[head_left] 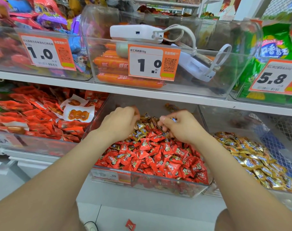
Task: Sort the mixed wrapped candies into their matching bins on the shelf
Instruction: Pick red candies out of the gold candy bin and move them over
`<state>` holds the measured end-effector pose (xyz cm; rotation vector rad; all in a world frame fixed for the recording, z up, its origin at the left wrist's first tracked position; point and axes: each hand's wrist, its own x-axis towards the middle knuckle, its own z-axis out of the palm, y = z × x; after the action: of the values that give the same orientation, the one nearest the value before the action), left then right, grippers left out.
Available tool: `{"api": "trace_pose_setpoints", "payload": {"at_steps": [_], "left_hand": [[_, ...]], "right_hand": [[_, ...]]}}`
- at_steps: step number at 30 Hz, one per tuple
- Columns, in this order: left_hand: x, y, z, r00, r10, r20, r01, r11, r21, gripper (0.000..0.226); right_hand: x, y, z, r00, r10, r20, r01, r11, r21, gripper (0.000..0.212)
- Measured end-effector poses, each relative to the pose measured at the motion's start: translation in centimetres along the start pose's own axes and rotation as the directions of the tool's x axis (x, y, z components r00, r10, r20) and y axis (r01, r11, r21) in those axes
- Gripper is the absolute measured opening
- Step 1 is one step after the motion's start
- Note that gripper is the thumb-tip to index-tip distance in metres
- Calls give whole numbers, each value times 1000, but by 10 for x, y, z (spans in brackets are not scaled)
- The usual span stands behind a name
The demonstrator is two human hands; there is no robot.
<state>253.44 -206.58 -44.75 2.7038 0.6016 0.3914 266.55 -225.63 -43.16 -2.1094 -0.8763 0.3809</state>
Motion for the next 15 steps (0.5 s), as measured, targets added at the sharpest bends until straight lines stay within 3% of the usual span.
{"api": "trace_pose_setpoints", "payload": {"at_steps": [5, 10, 15], "left_hand": [[6, 15, -3, 999, -40, 14, 33, 945, 326, 65], [10, 10, -4, 994, -33, -104, 66, 940, 336, 46], [2, 4, -8, 996, -30, -80, 47, 974, 223, 43]], "right_hand": [[-1, -1, 1, 995, -39, -92, 24, 986, -163, 51], [5, -3, 15, 981, -191, -32, 178, 954, -242, 22], [27, -11, 33, 963, -259, 75, 267, 876, -402, 33]]}}
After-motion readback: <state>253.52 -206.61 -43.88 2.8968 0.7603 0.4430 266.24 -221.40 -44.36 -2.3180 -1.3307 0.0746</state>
